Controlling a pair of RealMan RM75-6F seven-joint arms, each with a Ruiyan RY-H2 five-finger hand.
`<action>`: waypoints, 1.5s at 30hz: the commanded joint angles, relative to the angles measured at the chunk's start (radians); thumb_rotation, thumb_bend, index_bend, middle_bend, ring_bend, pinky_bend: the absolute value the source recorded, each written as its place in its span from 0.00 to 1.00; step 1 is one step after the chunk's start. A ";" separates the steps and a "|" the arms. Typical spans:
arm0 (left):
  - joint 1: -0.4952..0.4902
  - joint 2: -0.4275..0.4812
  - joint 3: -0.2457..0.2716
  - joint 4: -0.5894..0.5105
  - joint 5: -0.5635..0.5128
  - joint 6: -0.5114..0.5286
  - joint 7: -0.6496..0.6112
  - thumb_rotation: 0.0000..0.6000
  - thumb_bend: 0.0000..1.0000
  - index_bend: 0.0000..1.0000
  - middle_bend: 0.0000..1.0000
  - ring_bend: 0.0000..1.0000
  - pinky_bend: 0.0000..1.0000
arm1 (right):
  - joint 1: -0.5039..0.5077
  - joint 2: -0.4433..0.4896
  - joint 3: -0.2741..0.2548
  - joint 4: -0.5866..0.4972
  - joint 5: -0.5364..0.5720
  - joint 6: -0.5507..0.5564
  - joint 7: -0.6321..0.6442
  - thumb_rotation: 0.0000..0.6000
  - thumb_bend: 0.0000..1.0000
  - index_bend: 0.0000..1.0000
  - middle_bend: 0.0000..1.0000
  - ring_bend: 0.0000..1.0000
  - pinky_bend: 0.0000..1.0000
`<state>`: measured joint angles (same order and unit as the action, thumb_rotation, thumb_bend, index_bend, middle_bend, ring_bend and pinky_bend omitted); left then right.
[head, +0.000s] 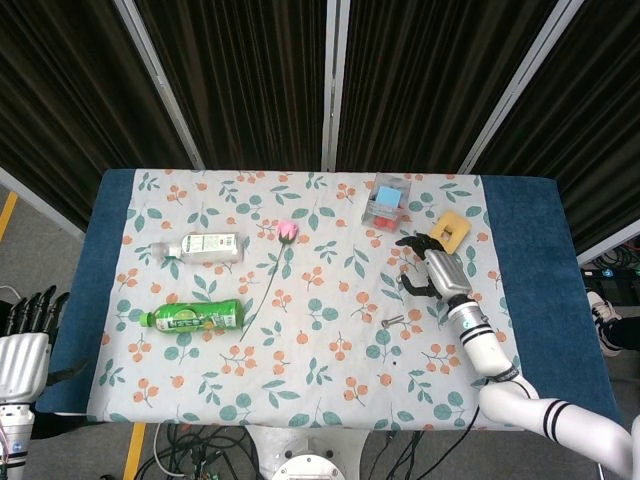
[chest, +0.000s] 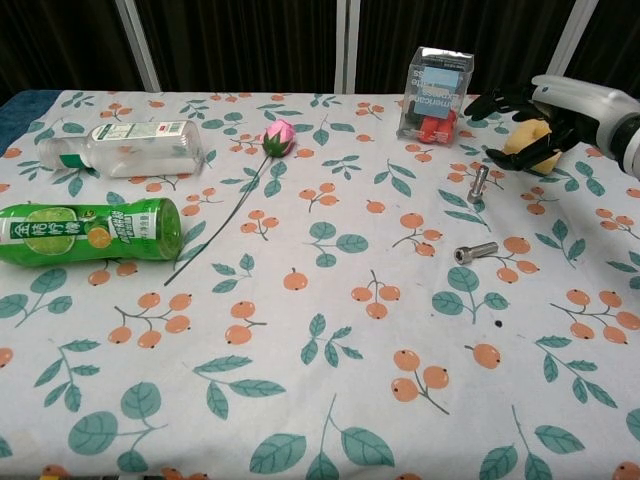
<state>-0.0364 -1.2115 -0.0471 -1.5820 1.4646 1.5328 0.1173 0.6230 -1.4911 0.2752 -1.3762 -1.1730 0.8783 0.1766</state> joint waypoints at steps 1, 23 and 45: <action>0.001 0.001 0.000 -0.002 0.001 0.002 0.001 1.00 0.06 0.10 0.00 0.00 0.00 | -0.027 0.075 -0.036 -0.092 -0.101 0.073 -0.041 1.00 0.36 0.19 0.14 0.00 0.00; 0.021 0.007 0.012 -0.006 0.017 0.027 -0.008 1.00 0.06 0.10 0.00 0.00 0.00 | -0.065 0.068 -0.203 -0.175 -0.266 0.177 -0.630 1.00 0.26 0.45 0.17 0.00 0.00; 0.028 0.004 0.013 0.003 0.017 0.026 -0.024 1.00 0.06 0.10 0.00 0.00 0.00 | -0.041 -0.071 -0.219 0.020 -0.229 0.137 -0.616 1.00 0.25 0.50 0.18 0.00 0.00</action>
<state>-0.0082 -1.2077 -0.0340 -1.5794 1.4814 1.5591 0.0931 0.5832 -1.5581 0.0580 -1.3605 -1.3998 1.0137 -0.4438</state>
